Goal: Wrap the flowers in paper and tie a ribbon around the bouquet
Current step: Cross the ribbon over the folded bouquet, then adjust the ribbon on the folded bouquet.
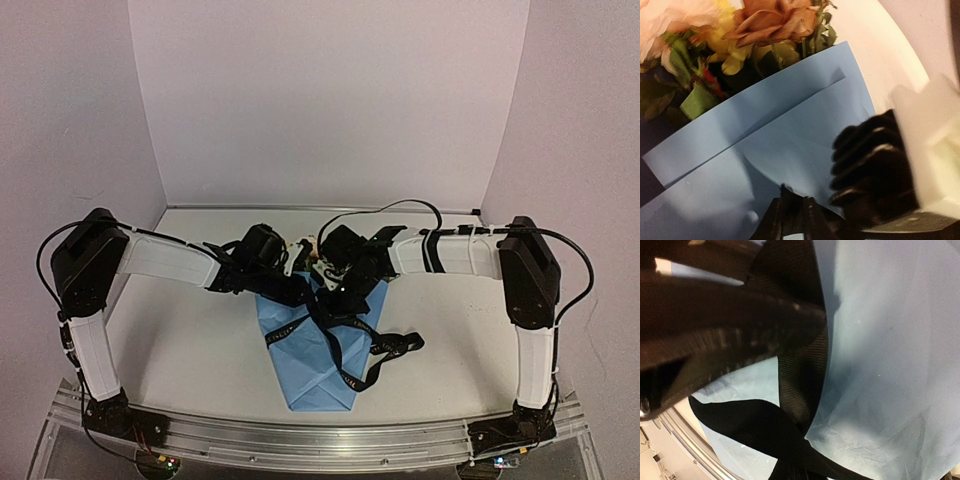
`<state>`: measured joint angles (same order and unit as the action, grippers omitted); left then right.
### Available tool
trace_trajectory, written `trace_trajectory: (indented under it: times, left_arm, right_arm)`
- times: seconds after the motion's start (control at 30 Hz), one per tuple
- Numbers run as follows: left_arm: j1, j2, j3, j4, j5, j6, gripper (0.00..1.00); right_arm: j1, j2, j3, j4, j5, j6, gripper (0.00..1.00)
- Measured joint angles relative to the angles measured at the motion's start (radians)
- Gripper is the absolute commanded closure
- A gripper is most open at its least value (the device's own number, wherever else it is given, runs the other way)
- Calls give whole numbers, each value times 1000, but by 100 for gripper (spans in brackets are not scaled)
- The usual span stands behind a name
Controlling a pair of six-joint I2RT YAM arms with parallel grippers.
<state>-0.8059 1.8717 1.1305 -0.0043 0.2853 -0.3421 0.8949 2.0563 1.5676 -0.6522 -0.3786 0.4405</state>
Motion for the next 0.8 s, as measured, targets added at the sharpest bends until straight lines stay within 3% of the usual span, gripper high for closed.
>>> trace_trajectory:
  times: [0.07,0.23,0.4,0.57,0.8]
  left_arm:
    - [0,0,0,11,1,-1,100]
    - [0,-3,-7,51,-6,-24,100]
    - [0,-61,-74,90,-42,-61,100]
    - [0,-156,-128,113,-98,-94,100]
    - [0,-308,-196,127,-228,-138,100]
  right_arm:
    - [-2,0,4,-9,-4,-1,88]
    - [-2,-10,12,-63,9,-5,63]
    - [-6,-114,-59,-114,58,2,44]
    - [-32,-273,-159,-163,110,15,36]
    - [-127,-390,-324,-206,188,56,39]
